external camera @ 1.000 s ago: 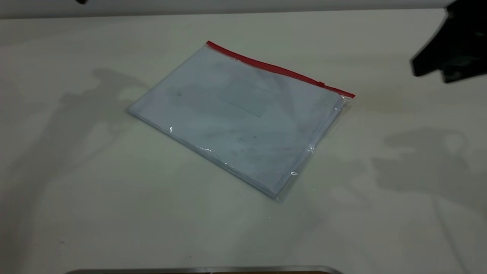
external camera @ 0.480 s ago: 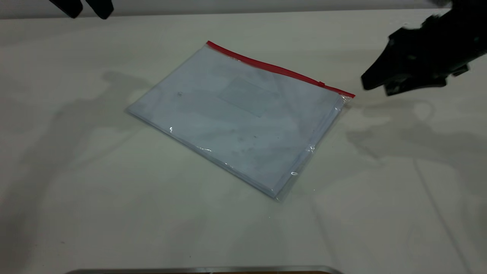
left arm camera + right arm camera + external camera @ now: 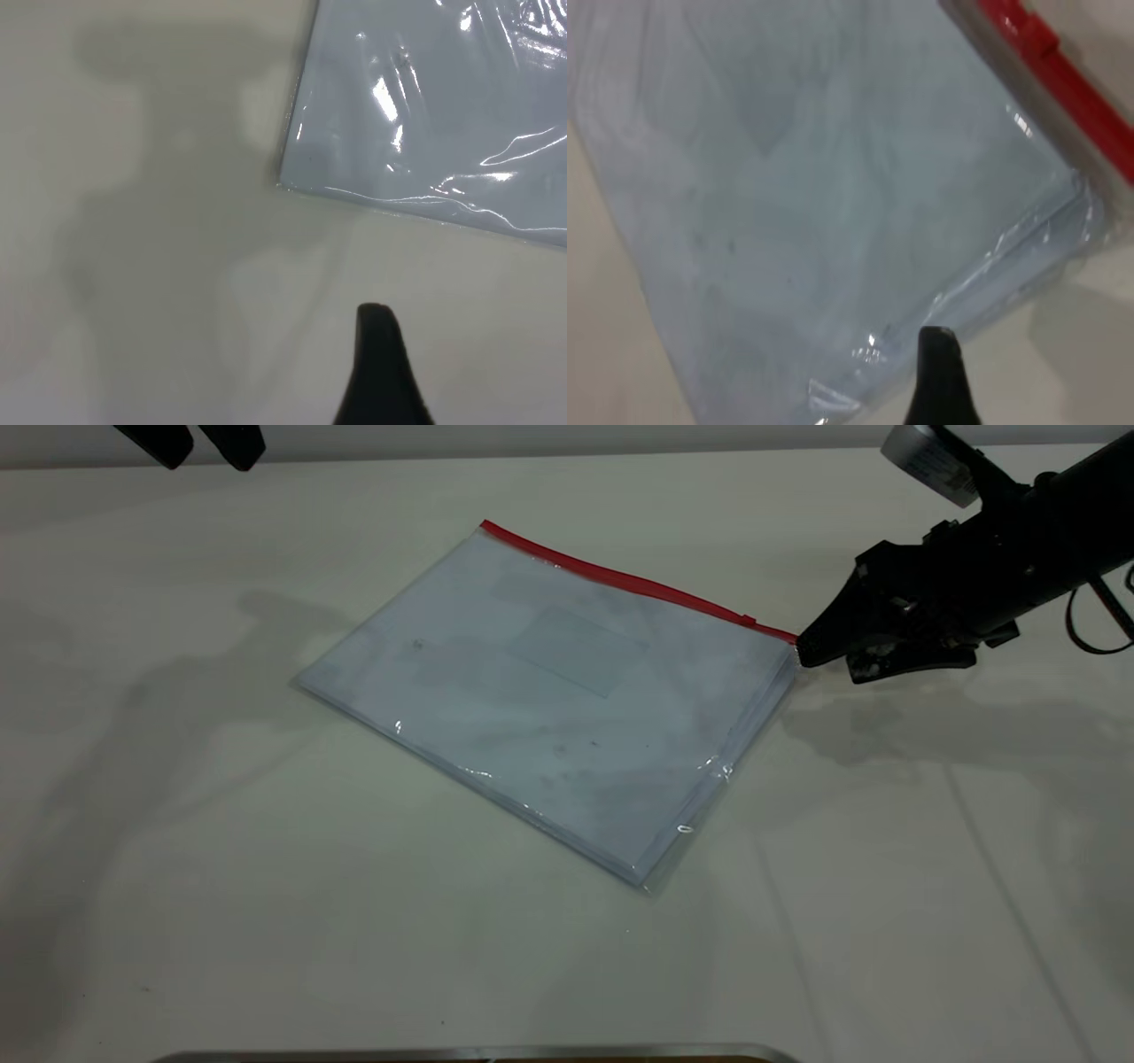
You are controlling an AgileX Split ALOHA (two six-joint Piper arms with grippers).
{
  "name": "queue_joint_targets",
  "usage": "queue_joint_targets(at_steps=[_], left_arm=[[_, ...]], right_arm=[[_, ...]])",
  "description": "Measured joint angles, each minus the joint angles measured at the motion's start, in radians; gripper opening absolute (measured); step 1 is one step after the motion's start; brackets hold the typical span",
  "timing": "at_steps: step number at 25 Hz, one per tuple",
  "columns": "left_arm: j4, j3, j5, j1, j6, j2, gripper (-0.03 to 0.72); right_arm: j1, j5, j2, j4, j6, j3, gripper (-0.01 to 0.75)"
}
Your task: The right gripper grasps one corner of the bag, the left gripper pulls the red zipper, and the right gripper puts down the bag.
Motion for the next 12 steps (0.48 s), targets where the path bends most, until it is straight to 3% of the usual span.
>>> queue_joint_targets(at_steps=[12], left_arm=[[0.000, 0.000, -0.004, 0.000, 0.000, 0.000, 0.586]], right_arm=[[0.000, 0.013, 0.097, 0.023, -0.053, -0.100, 0.591]])
